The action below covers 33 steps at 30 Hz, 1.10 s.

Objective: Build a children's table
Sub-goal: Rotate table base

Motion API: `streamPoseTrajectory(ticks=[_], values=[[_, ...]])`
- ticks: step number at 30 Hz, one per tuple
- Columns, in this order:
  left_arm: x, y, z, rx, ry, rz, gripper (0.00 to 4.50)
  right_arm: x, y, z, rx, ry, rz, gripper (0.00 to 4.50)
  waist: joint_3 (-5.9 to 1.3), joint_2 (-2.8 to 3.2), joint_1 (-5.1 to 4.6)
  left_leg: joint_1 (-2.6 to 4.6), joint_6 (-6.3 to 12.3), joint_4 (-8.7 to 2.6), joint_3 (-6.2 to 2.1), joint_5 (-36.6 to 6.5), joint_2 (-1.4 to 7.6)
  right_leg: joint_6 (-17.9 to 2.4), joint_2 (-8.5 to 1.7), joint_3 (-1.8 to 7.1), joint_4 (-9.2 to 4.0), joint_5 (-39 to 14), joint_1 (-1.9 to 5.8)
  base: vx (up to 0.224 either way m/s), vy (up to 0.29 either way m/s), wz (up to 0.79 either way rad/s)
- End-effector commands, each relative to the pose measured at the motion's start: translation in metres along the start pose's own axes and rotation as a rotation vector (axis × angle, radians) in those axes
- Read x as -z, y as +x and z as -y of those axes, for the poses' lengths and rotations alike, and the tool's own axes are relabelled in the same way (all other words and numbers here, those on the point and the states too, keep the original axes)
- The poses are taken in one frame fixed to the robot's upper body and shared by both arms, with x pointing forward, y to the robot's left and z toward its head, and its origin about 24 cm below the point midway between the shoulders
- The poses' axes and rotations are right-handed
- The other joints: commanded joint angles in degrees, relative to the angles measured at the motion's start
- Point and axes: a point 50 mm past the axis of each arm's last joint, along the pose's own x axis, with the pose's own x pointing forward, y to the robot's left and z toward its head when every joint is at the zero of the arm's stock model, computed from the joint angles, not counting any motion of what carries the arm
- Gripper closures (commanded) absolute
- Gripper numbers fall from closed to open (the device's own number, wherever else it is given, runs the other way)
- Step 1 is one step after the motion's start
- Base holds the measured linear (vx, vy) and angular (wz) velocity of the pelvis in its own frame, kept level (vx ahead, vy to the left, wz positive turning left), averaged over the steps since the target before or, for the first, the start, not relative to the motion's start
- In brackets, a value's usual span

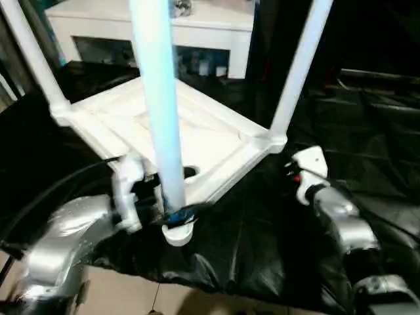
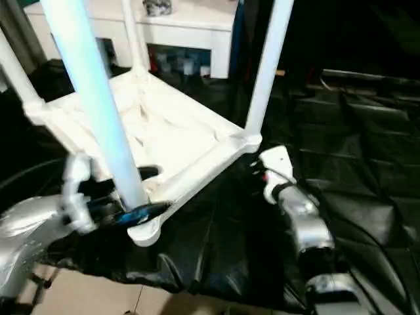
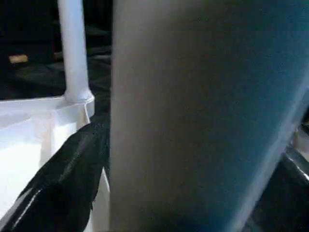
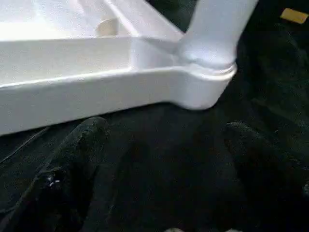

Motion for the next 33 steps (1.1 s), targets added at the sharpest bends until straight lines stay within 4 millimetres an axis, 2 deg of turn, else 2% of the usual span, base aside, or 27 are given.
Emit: streamPoseTrajectory(ticks=[1,2,3,5,6,8,9,11,12,13,15,18,19,20,21,23,24,25,27,28,29,30,33], values=[[-0.002,0.009,0.0,0.022,0.017,0.011,0.03,-0.004,0.004,-0.009,-0.028,-0.015,0.002,0.22,-3.45,0.7,0.15,0.15,-0.76,-3.91,0.01,-15.2,0.34,-9.8,-2.82,1.91,-4.41,-17.7,2.45,0.0,0.0,0.0],[-0.004,0.015,0.001,0.042,0.016,0.026,0.03,-0.004,0.006,-0.014,-0.048,-0.016,-0.002,0.22,-3.38,0.65,0.09,0.08,-0.72,-3.99,0.02,-15.4,0.38,-10.1,-2.79,1.9,-4.5,-17.6,2.45,0.0,0.0,0.0],[-0.005,0.025,0.003,0.073,0.012,0.047,0.03,-0.004,0.011,-0.023,-0.079,-0.022,-0.01,0.22,-3.34,0.95,0.05,0.18,-0.78,-3.97,0.09,-16.0,0.4,-10.7,-2.76,1.86,-4.58,-17.6,2.28,0.0,0.0,0.0],[-0.006,0.031,0.003,0.093,0.011,0.059,0.03,-0.004,0.014,-0.029,-0.096,-0.028,-0.015,0.22,-3.44,0.77,0.11,0.21,-0.83,-3.93,0.03,-16.2,0.48,-11.4,-2.89,1.88,-4.44,-16.9,2.36,0.0,0.0,0.0],[-0.006,0.038,0.005,0.114,0.013,0.068,0.03,-0.005,0.017,-0.035,-0.113,-0.027,-0.017,0.22,-3.36,0.89,0.15,0.11,-0.76,-4.0,-0.03,-16.3,0.55,-11.8,-2.91,1.88,-4.38,-16.5,2.39,0.0,0.0,0.0],[-0.005,0.05,0.009,0.146,0.013,0.083,0.03,-0.008,0.023,-0.043,-0.138,-0.031,-0.016,0.22,-3.36,0.76,0.06,0.08,-0.81,-3.98,-0.02,-16.3,0.48,-11.7,-2.87,1.86,-4.3,-16.4,2.54,0.0,0.0,0.0],[-0.005,0.06,0.011,0.16,0.008,0.089,0.03,-0.011,0.026,-0.048,-0.15,-0.031,-0.015,0.22,-3.3,0.51,-0.14,-0.1,-0.66,-4.0,0.01,-16.2,0.51,-11.8,-2.96,1.89,-4.42,-16.7,2.57,0.0,0.0,0.0],[-0.005,0.072,0.013,0.163,0.01,0.094,0.03,-0.014,0.03,-0.05,-0.156,-0.031,-0.014,0.22,-3.44,0.47,0.01,0.07,-0.64,-3.87,-0.01,-15.4,0.56,-11.7,-3.03,1.91,-4.32,-16.0,2.66,0.0,0.0,0.0],[-0.005,0.081,0.014,0.163,0.025,0.103,0.03,-0.016,0.032,-0.052,-0.158,-0.033,-0.012,0.22,-3.47,0.34,-0.07,-0.19,-0.35,-3.84,0.01,-14.5,0.48,-11.7,-3.02,1.93,-4.24,-15.4,2.87,0.0,0.0,0.0],[-0.005,0.088,0.015,0.155,0.031,0.11,0.03,-0.017,0.033,-0.052,-0.158,-0.034,-0.011,0.22,-3.51,0.41,-0.01,-0.17,-0.26,-3.77,0.02,-14.1,0.46,-11.7,-3.08,1.91,-4.28,-15.2,2.86,0.0,0.0,0.0],[-0.003,0.108,0.016,0.13,0.038,0.118,0.03,-0.018,0.034,-0.051,-0.152,-0.033,-0.009,0.22,-3.6,0.11,0.02,-0.27,0.47,-3.6,0.14,-12.7,0.48,-11.8,-3.1,1.94,-4.35,-14.0,2.96,0.0,0.0,0.0],[-0.001,0.119,0.014,0.105,0.056,0.109,0.03,-0.017,0.034,-0.048,-0.136,-0.031,-0.012,0.22,-3.66,0.2,0.02,-0.58,0.86,-3.59,0.03,-11.9,0.46,-12.0,-3.17,1.86,-4.3,-12.9,3.24,0.0,0.0,0.0],[-0.001,0.119,0.014,0.105,0.056,0.109,0.03,-0.017,0.034,-0.048,-0.136,-0.031,-0.012,0.22,-3.72,0.14,0.01,-0.43,0.94,-3.53,0.1,-11.9,0.41,-12.0,-3.08,1.85,-4.3,-12.8,3.15,0.0,0.0,0.0],[-0.001,0.133,0.009,0.057,0.08,0.096,0.03,-0.015,0.033,-0.042,-0.11,-0.018,-0.016,0.22,-3.71,0.71,0.06,-0.52,1.09,-3.53,0.0,-11.8,0.43,-12.2,-3.2,1.85,-4.29,-12.6,3.2,0.0,0.0,0.0],[-0.001,0.142,0.005,0.024,0.106,0.089,0.03,-0.012,0.031,-0.036,-0.089,-0.008,-0.019,0.22,-3.78,0.74,0.26,-0.01,1.13,-3.36,0.17,-12.6,0.4,-12.6,-3.08,1.91,-4.45,-12.0,3.06,0.0,0.0,0.0],[-0.002,0.147,-0.002,-0.029,0.123,0.085,0.03,-0.009,0.029,-0.03,-0.063,-0.005,-0.026,0.22,-3.74,0.7,0.29,-0.22,1.12,-3.42,0.11,-12.9,0.32,-12.7,-3.02,1.81,-4.47,-11.7,3.23,0.0,0.0,0.0],[-0.002,0.149,-0.005,-0.061,0.134,0.077,0.03,-0.008,0.028,-0.027,-0.053,-0.004,-0.029,0.22,-3.81,0.44,0.25,-0.49,1.31,-3.43,-0.02,-12.5,0.25,-12.7,-3.1,1.75,-4.28,-11.4,3.54,0.0,0.0,0.0],[-0.003,0.151,-0.009,-0.093,0.15,0.088,0.03,-0.006,0.026,-0.023,-0.033,0.002,-0.03,0.22,-3.84,0.96,0.21,-0.33,1.52,-3.32,0.0,-12.8,0.28,-12.7,-3.15,1.7,-4.59,-11.8,3.35,0.0,0.0,0.0],[-0.002,0.152,-0.015,-0.138,0.158,0.088,0.03,-0.003,0.024,-0.016,-0.002,0.011,-0.03,0.22,-3.91,0.61,0.25,-0.53,2.09,-3.18,0.04,-12.2,0.09,-12.8,-3.19,1.7,-4.6,-12.2,3.54,0.0,0.0,0.0],[-0.002,0.151,-0.017,-0.148,0.156,0.103,0.03,-0.002,0.021,-0.011,0.021,0.013,-0.031,0.22,-3.93,0.92,0.35,-0.54,2.37,-3.1,0.04,-11.7,0.07,-12.8,-3.22,1.66,-4.56,-12.5,3.53,0.0,0.0,0.0],[-0.002,0.151,-0.018,-0.152,0.157,0.109,0.03,-0.001,0.02,-0.01,0.029,0.013,-0.031,0.22,-3.98,0.83,0.42,-0.54,2.62,-3.06,0.09,-11.4,0.1,-12.8,-3.26,1.66,-4.68,-12.6,3.54,0.0,0.0,0.0],[-0.003,0.148,-0.02,-0.168,0.157,0.131,0.03,0.0,0.017,-0.003,0.051,0.018,-0.028,0.22,-4.01,1.06,0.58,-0.6,2.96,-3.01,0.05,-10.6,0.12,-13.0,-3.27,1.66,-4.52,-12.3,3.57,0.0,0.0,0.0],[0.001,0.138,-0.025,-0.212,0.144,0.154,0.03,0.002,0.008,0.011,0.091,0.027,-0.011,0.22,-4.05,1.21,0.93,-0.66,3.95,-2.89,0.19,-9.7,0.21,-13.1,-3.16,1.56,-4.54,-11.5,3.5,0.0,0.0,0.0]])
